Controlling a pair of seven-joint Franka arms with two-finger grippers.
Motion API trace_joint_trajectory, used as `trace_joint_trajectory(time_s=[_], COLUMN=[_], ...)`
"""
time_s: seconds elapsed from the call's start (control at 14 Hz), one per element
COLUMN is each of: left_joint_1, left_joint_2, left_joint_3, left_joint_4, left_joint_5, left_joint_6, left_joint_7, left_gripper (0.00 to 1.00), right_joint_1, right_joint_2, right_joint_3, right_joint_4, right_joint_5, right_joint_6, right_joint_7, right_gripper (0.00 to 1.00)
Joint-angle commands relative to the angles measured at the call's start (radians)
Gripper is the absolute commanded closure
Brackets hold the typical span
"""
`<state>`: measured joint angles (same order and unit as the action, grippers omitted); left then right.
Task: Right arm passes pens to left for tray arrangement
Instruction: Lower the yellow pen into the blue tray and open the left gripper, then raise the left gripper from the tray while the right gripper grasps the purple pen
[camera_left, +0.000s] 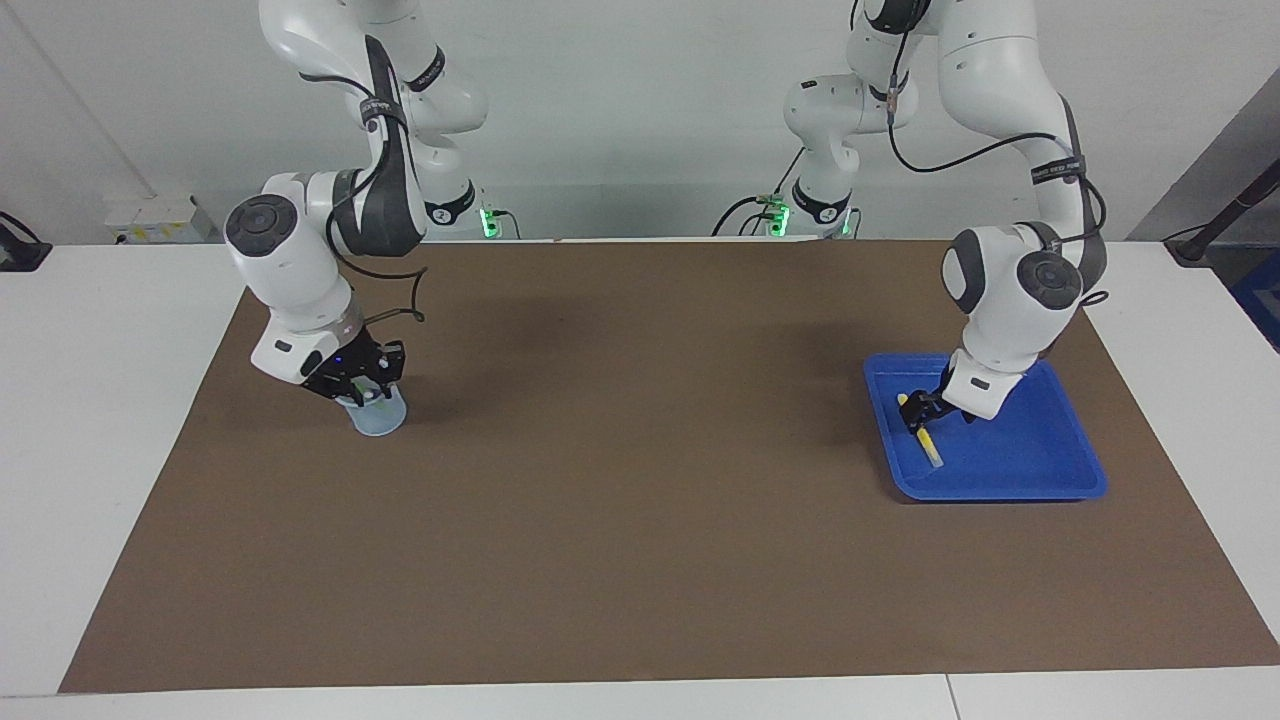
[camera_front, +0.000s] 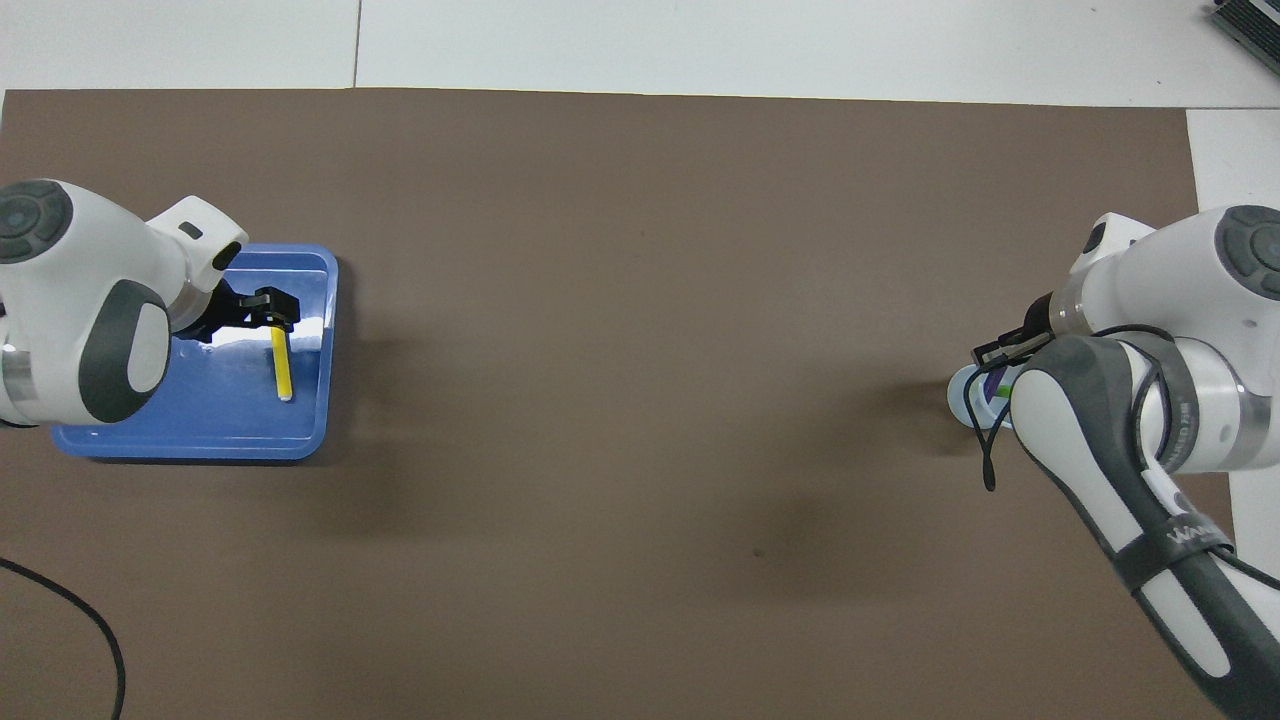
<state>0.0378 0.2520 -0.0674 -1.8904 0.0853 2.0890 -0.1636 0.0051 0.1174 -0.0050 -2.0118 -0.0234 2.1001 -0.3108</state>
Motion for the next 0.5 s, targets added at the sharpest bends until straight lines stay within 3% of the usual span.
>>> trace_joint_trajectory(time_s=[0.0,0.29,0.43], left_joint_1=[-0.007,-0.009,0.001], left_joint_2=[-0.037,-0.115,-0.144], left_joint_3=[-0.008,-0.011,-0.008], left_joint_4=[0.124,0.149,0.149], left_joint_5=[0.005,-0.039,-0.1], left_joint_6=[-0.234,-0.368,-0.409], left_joint_7=[-0.017,-0.017,-0.028], left_gripper=[0.0,0.0,0.0], right_joint_1=[-0.005,-0.005,-0.007], right_joint_2=[-0.012,-0.013,-0.015], right_joint_3=[0.007,0.007,0.007], right_joint_4=[-0.005,-0.007,-0.007], right_joint_5=[-0.027,-0.027,-0.027], right_joint_6=[-0.012,-0.015,-0.023], right_joint_7=[0.015,0.013,0.012], right_gripper=[0.74,0.97,1.0])
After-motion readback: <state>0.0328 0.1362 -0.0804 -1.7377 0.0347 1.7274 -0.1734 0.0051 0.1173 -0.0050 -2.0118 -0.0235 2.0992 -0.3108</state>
